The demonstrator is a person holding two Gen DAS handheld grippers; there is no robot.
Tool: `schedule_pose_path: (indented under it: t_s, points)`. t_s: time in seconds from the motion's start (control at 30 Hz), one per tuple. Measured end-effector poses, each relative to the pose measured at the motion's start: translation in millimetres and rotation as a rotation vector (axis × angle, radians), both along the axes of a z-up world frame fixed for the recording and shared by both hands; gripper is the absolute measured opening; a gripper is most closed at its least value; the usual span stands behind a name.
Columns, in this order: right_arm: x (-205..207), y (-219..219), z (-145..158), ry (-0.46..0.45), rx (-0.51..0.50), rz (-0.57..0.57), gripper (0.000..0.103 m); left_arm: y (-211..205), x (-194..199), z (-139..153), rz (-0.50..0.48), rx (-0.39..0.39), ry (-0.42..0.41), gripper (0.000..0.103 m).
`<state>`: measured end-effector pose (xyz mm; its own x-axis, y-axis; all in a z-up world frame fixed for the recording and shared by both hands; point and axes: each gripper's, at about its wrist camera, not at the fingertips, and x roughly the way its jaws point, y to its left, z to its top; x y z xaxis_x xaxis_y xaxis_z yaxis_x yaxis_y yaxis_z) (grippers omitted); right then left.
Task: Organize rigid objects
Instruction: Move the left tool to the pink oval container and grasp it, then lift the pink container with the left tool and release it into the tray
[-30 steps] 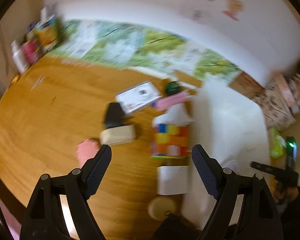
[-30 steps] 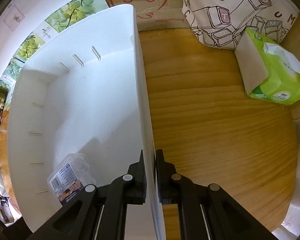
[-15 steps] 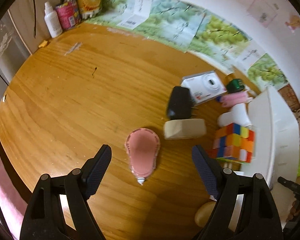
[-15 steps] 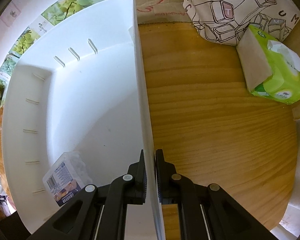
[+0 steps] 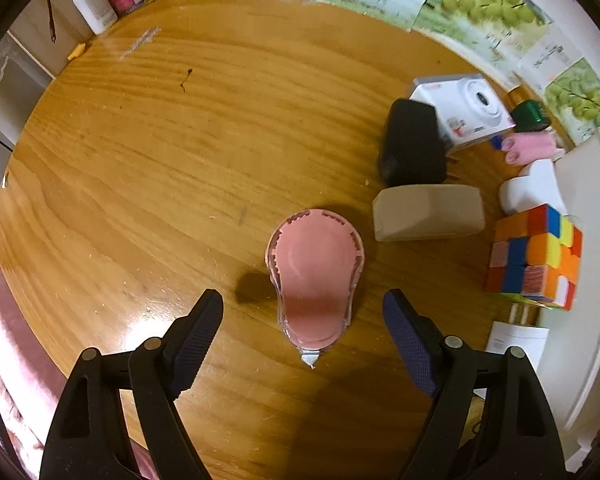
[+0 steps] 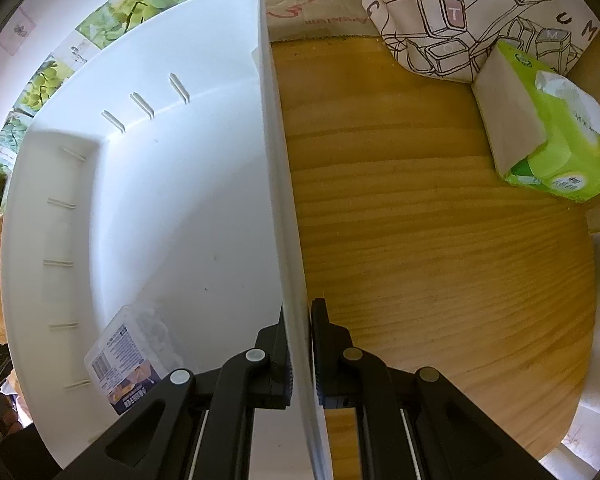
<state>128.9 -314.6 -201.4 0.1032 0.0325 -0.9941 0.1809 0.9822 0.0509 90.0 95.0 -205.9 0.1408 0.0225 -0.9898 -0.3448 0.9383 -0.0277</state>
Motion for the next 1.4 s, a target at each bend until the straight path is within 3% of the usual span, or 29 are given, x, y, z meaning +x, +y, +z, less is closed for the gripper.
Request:
schedule_pose_path:
  t_s: [0.2,0.4,0.63,0.9,1.4]
  points:
    - [4,-1,-2,0.011,-0.001,0.003,0.008,4,5,-7,0.01,0.006,0.017,0.083]
    - [5,-2,-4,0.013,0.003,0.001,0.008,4,12,-11,0.023,0.016,0.019,0.073]
    - [6,-1,-5,0.021,0.003,0.01,0.008,7,17,-7,0.014,0.021,0.0,0.054]
    - [5,2,-6,0.033,0.0,0.026,0.008,10,17,-4,0.009,0.016,-0.002,0.053]
    - [-16,3,1,0.025,0.021,0.037,0.008,-19,-5,64,-0.059,0.038,-0.137,0.053]
